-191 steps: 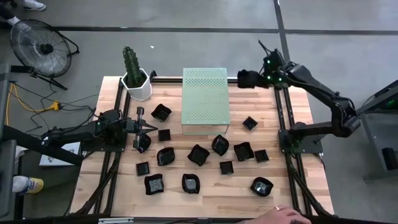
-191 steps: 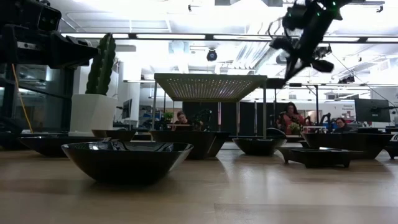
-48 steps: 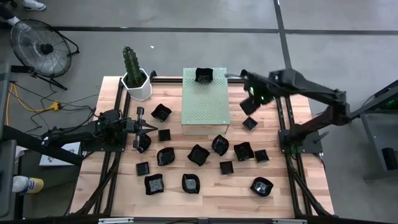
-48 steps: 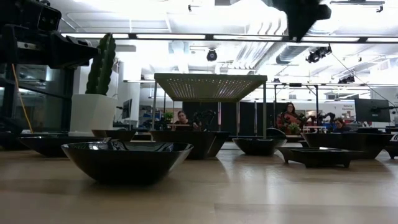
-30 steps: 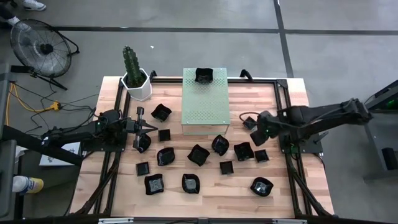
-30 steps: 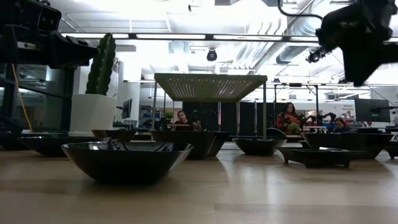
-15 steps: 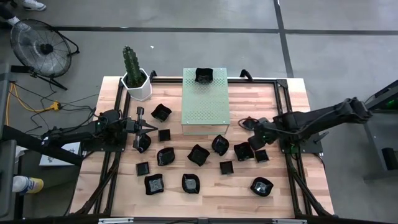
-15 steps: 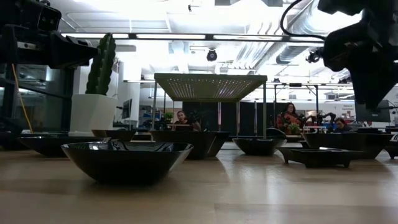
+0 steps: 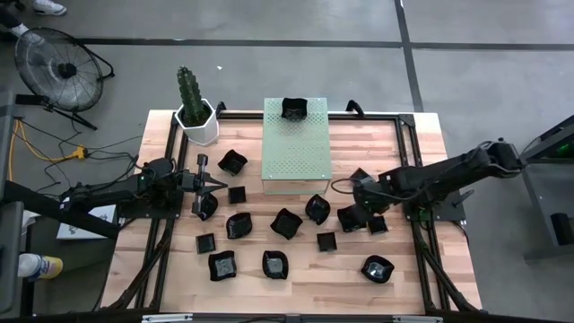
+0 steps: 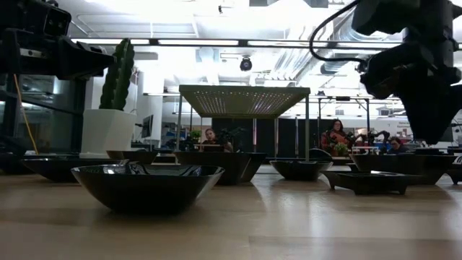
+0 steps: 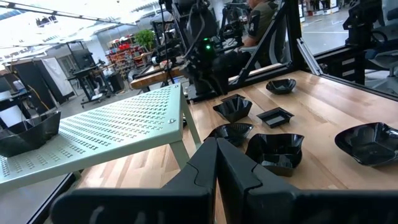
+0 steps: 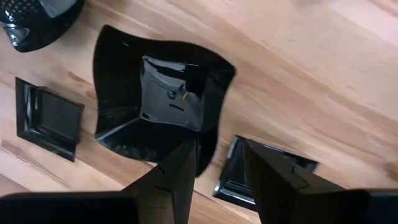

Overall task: Pick & Place Mini shaped plates
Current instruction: Stack the black distorted square plate on top of the black distorted square plate on the shelf

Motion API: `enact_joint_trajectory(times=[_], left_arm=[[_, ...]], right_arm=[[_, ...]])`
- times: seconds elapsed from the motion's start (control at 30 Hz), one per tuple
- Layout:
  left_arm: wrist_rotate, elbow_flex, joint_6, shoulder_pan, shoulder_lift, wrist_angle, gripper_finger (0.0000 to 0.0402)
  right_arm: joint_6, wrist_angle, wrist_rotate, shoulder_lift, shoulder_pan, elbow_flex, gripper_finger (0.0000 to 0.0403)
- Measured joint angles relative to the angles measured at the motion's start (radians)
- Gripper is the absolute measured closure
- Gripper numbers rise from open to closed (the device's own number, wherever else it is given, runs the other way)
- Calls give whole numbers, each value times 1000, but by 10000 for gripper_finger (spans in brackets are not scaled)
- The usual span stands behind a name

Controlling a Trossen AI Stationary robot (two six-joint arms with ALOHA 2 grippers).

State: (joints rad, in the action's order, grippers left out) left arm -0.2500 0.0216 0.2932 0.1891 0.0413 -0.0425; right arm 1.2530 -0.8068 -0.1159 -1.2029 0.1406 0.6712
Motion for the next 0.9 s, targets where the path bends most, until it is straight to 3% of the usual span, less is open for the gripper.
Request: enact_joint_trajectory(times=[0.67,0.9], left_arm=[[0,0,0,0,0,0,399],[0,0,0,0,0,0,399]], right_arm=[[-5,78,0,-158,0,1,274],[-5,80,18,-161,0,1,295]])
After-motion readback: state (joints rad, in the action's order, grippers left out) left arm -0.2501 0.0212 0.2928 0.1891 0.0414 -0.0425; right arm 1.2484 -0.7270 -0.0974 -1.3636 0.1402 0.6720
